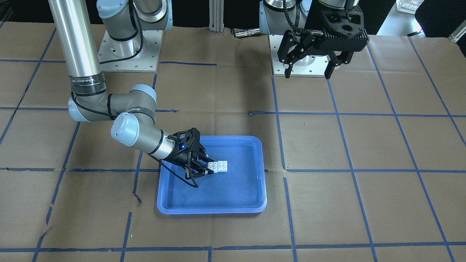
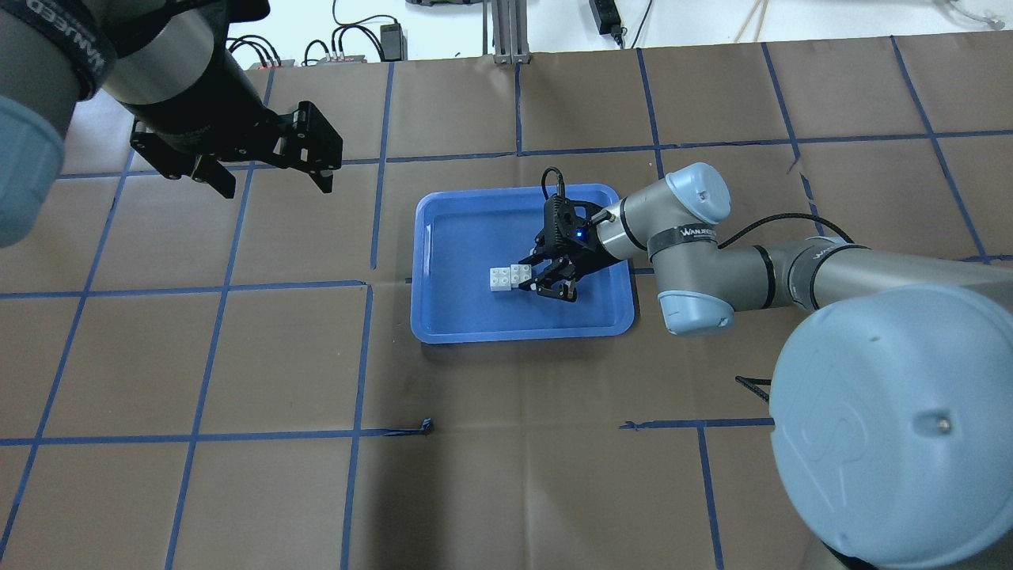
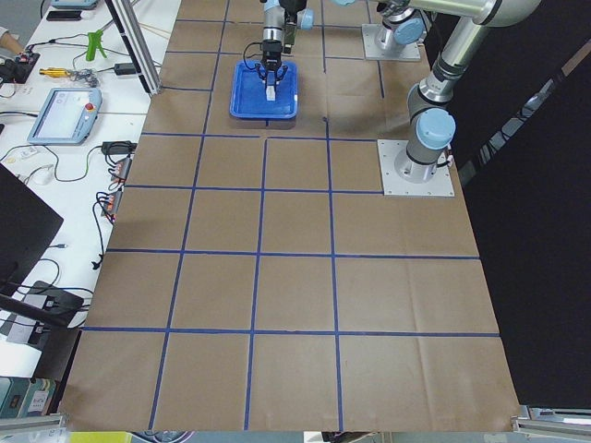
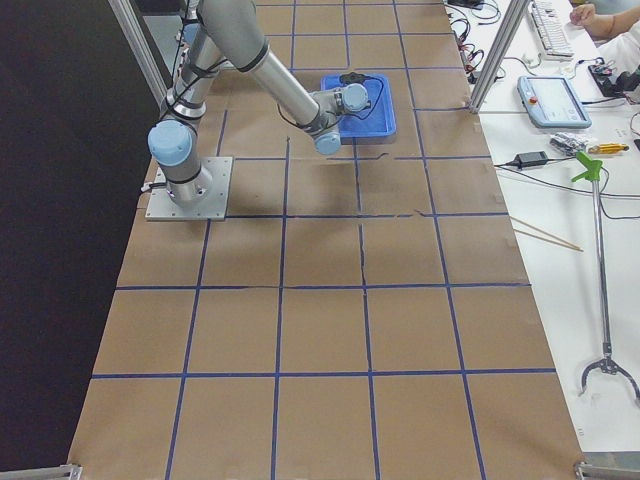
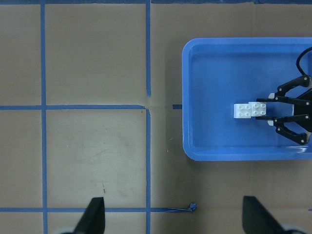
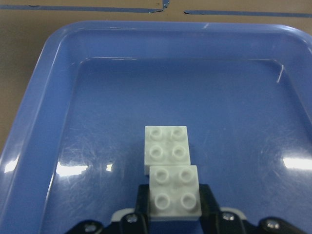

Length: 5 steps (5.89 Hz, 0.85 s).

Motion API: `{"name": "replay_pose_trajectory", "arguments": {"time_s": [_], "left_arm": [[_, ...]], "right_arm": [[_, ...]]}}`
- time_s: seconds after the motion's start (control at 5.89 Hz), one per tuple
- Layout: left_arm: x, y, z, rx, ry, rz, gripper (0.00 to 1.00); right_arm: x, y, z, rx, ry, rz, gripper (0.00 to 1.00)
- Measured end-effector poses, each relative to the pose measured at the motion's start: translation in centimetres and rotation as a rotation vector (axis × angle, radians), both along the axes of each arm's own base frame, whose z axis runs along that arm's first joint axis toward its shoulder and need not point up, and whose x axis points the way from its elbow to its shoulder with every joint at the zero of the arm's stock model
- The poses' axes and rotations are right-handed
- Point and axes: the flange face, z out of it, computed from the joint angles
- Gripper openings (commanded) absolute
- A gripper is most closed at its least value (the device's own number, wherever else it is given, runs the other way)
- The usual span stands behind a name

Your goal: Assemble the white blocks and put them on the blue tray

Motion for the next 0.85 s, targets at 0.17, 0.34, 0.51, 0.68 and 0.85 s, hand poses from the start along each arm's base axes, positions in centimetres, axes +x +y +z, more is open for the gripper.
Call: {"name": "replay_pose_trajectory", "arguments": {"time_s": [0.17,0.34,0.51,0.68,0.85], "left_arm": [[0.0,0.02,0.04,-0.001,0.0,0.0,1.0],[0.01,0.13,0.06,-0.001,0.0,0.0,1.0],[0.02,0.29,0.02,-0.001,0.0,0.0,1.0],[0.03,0.39,0.0,-0.002,0.0,0.0,1.0],[0.03,0.42,0.0,-0.002,0.0,0.001,1.0]], "right_arm": [[0.0,0.06,-0.06,0.002,0.0,-0.001,0.35],[-0.02,0.22,-0.13,0.005,0.0,-0.001,0.35],[0.0,0.41,-0.19,0.008,0.0,0.001,0.35],[0.03,0.51,-0.2,0.009,0.0,0.002,0.35],[0.05,0.5,-0.25,0.007,-0.001,0.004,0.34]]}}
